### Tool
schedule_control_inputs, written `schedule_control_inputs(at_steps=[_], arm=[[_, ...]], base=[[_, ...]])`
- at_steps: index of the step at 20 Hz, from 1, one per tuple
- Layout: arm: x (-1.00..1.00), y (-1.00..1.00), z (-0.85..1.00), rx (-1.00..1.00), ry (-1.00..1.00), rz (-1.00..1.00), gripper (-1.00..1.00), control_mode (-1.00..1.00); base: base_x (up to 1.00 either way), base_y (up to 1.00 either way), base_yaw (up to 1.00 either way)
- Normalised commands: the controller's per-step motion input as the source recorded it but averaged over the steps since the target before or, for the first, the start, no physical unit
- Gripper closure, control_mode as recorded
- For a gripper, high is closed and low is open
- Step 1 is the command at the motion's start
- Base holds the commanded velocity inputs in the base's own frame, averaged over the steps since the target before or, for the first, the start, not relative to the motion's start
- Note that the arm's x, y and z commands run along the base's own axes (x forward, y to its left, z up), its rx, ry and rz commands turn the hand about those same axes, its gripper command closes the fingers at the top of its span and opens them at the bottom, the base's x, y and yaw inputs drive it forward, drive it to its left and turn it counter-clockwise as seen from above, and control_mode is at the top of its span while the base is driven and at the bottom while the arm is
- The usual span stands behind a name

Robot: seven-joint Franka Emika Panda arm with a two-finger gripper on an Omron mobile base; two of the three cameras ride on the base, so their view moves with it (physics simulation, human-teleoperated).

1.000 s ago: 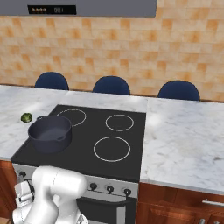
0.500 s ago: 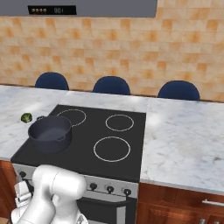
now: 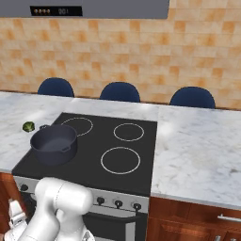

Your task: Turn on the burner for the pot on the stove. Wait thirty seconds for the pot to heat up. Then add the broccoli to the pot.

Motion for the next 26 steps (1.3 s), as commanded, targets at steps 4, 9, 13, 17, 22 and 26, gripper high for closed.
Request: schedule_control_inputs(at_steps=[4, 9, 13, 17, 22, 26], arm=[[-0.83, 0.09, -0.18, -0.12, 0.14, 0.13, -1.00, -1.00], [-0.78, -0.08, 0.32, 0.03, 0.00, 0.02, -1.00, -1.00], [-0.05, 0.00, 0.94, 0.02, -0.02, 0.00, -1.00, -1.00], [0.17, 0.02, 1.00, 0.00, -0.01, 0.00, -1.00, -1.00], [0.22, 0.01, 1.00, 0.00, -0.03, 0.00, -1.00, -1.00], [0.10, 0.00, 1.00, 0.00, 0.00, 0.00, -1.00, -1.00]], base=[[0.00, 0.00, 0.00], [0.00, 0.00, 0.00], [0.00, 0.00, 0.00], [0.00, 0.00, 0.00], [0.00, 0.00, 0.00], [0.00, 0.00, 0.00]])
